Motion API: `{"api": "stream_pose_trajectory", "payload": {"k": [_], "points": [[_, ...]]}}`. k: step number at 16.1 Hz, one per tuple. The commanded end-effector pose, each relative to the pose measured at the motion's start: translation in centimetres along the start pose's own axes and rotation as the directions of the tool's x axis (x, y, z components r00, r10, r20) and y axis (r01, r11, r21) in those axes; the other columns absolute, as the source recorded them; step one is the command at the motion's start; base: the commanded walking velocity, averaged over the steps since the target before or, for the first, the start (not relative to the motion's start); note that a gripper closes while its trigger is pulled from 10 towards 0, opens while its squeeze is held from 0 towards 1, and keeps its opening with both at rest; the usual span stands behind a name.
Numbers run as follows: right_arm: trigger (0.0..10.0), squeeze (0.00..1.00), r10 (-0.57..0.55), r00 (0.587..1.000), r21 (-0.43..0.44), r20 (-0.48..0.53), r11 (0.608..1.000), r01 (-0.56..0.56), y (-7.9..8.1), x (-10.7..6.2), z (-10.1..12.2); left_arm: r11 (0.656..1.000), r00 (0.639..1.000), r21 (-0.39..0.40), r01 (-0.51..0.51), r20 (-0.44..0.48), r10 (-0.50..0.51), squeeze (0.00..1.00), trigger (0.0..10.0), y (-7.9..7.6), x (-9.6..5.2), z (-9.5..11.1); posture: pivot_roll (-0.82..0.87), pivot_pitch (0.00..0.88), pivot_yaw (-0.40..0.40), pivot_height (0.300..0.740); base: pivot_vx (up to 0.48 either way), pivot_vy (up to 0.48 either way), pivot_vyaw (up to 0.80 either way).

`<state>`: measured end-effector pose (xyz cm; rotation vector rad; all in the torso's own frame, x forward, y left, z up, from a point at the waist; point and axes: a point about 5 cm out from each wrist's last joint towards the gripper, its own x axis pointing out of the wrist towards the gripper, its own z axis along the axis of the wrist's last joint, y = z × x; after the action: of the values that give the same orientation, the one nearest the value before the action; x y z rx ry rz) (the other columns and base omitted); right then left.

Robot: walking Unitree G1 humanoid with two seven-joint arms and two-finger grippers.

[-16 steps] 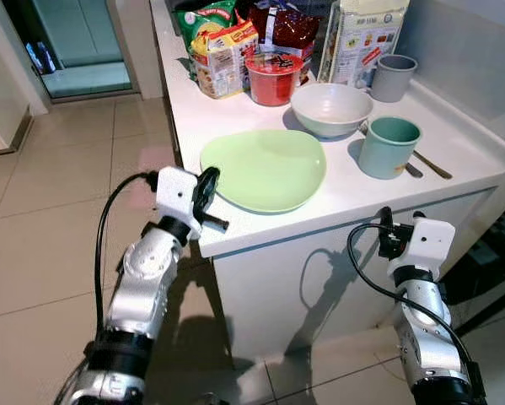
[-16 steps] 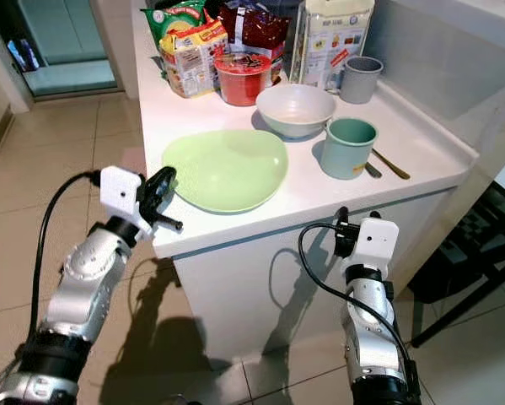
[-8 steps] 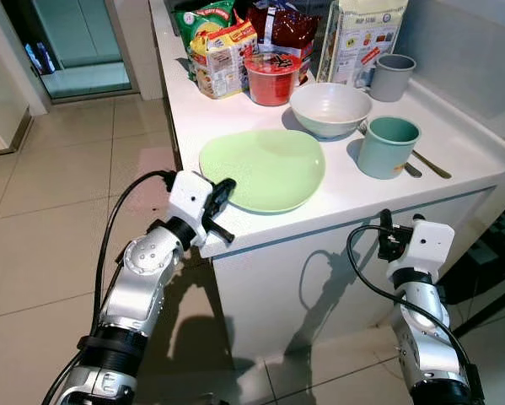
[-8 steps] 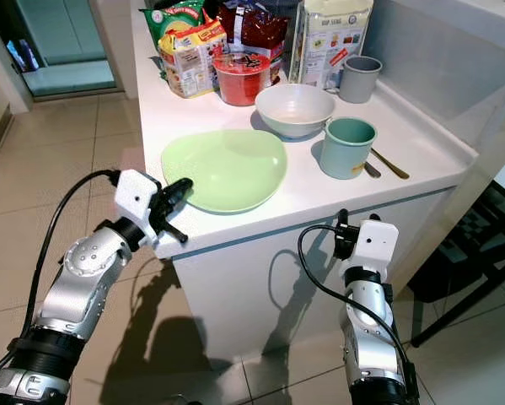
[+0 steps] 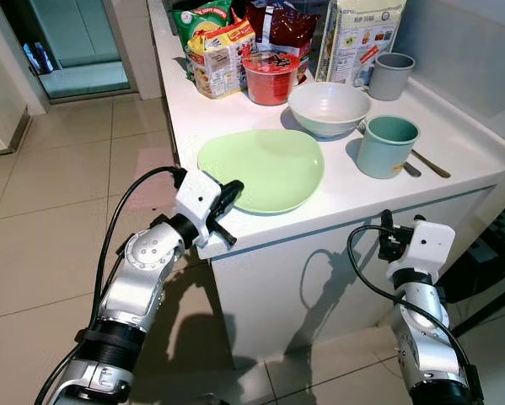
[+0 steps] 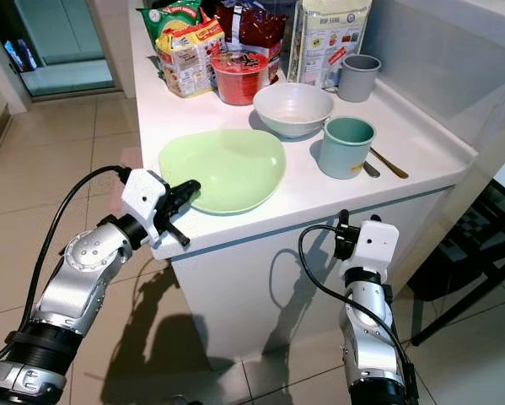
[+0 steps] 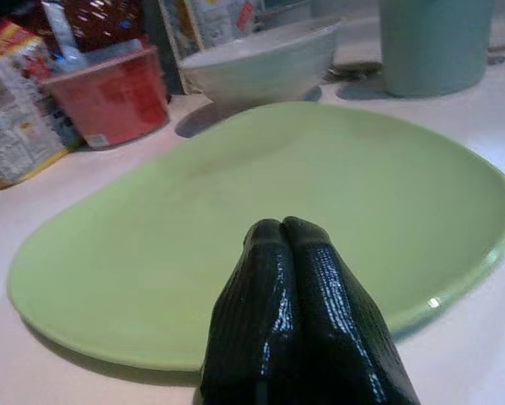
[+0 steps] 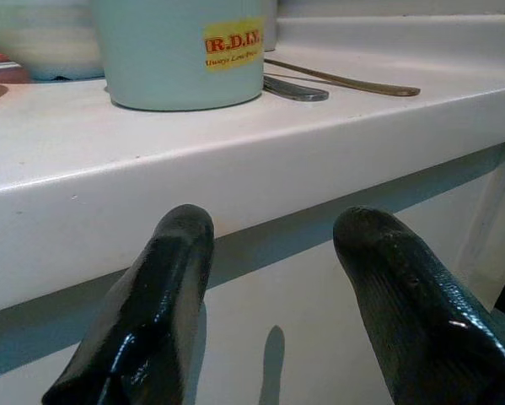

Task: Setting the table

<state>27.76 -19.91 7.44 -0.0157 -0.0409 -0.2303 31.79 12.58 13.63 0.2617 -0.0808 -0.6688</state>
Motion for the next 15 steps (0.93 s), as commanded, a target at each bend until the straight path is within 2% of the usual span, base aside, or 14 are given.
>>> {"api": "stream_pose_trajectory", "payload": {"k": [1, 7, 11, 15], "points": [[10.0, 0.0, 0.017, 1.0, -0.003, 0.011, 1.0, -0.017, 0.4, -0.2, 0.3, 0.999, 0.999, 0.018, 0.037, -0.029, -0.036, 0.0, 10.0, 0.0, 0.1, -0.1, 0.01, 0.0, 0.062, 0.74, 0.0, 0.0, 0.0], [10.0, 0.0, 0.019, 1.0, 0.017, -0.023, 1.0, -0.018, 0.8, -0.6, -0.3, 0.996, 0.992, 0.022, 0.09, -0.086, -0.088, 0.0, 10.0, -0.4, -0.1, -1.1, 0.01, 0.0, 0.067, 0.74, 0.0, 0.0, 0.0], [10.0, 0.0, 0.021, 1.0, 0.013, 0.005, 1.0, -0.021, 0.7, -0.1, 0.4, 0.993, 0.988, 0.019, 0.115, -0.11, -0.112, 0.0, 10.0, -0.6, 0.0, -1.6, 0.01, 0.0, 0.063, 0.74, 0.0, 0.0, 0.0], [10.0, 0.0, 0.013, 0.997, 0.027, 0.075, 1.0, -0.015, 0.9, 1.1, 2.2, 0.989, 0.981, 0.021, 0.146, -0.135, -0.142, 0.0, 10.0, -1.1, -0.1, -2.3, 0.0, 0.0, 0.063, 0.74, 0.0, 0.0, 0.0]]}}
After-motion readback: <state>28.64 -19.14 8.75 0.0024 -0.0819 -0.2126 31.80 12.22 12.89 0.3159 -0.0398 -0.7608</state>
